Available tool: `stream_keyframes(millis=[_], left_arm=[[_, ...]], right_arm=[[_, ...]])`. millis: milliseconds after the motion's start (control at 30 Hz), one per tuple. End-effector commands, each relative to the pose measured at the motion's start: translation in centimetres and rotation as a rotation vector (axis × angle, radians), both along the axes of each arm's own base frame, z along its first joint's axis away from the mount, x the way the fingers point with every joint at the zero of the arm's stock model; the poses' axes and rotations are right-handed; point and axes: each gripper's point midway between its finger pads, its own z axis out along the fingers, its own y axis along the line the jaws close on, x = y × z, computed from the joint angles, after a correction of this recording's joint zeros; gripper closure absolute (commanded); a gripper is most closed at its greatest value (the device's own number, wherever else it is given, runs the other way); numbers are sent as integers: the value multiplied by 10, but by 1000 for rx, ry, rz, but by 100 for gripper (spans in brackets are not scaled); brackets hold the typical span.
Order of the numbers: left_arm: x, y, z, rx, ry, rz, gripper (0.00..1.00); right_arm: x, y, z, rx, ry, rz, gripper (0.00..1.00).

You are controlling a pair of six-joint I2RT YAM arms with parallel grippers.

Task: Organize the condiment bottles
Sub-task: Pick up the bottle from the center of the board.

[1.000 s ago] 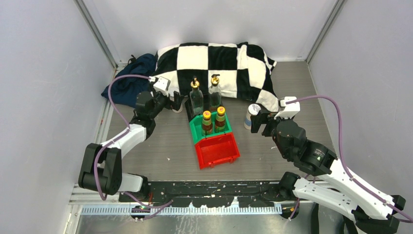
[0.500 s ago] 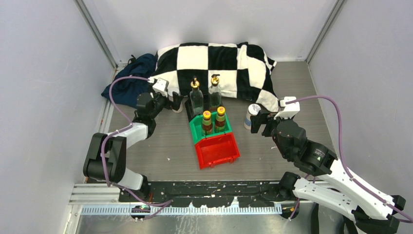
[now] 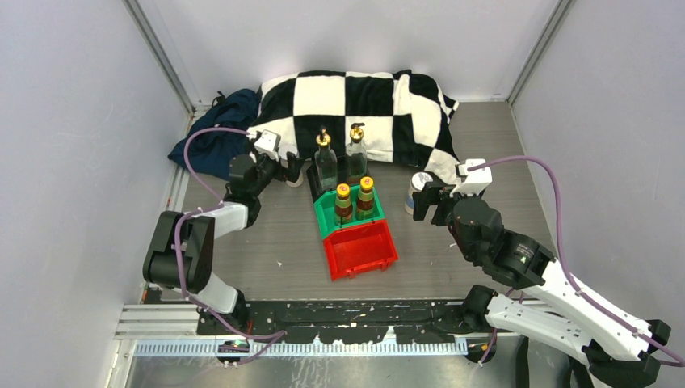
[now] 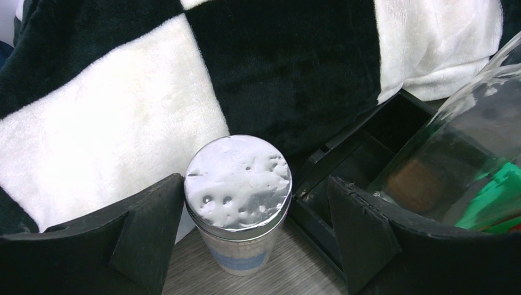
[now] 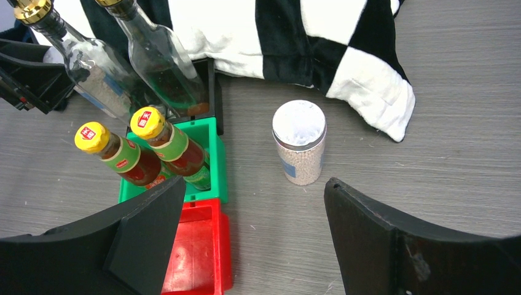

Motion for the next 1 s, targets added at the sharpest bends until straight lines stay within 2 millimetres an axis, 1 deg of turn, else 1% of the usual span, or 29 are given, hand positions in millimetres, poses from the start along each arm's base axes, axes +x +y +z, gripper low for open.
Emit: stream_keyframes(millis=[0, 333, 967], left_arm=[[9, 0, 22, -21, -86, -4, 16], [17, 5, 21, -15, -96, 27, 15], [32, 3, 24, -20, -118, 31, 15]], right_arm=[[4, 4, 9, 23, -28, 0, 11], [5, 5, 8, 19, -27, 2, 10], [7, 7, 6, 6, -22, 2, 10]])
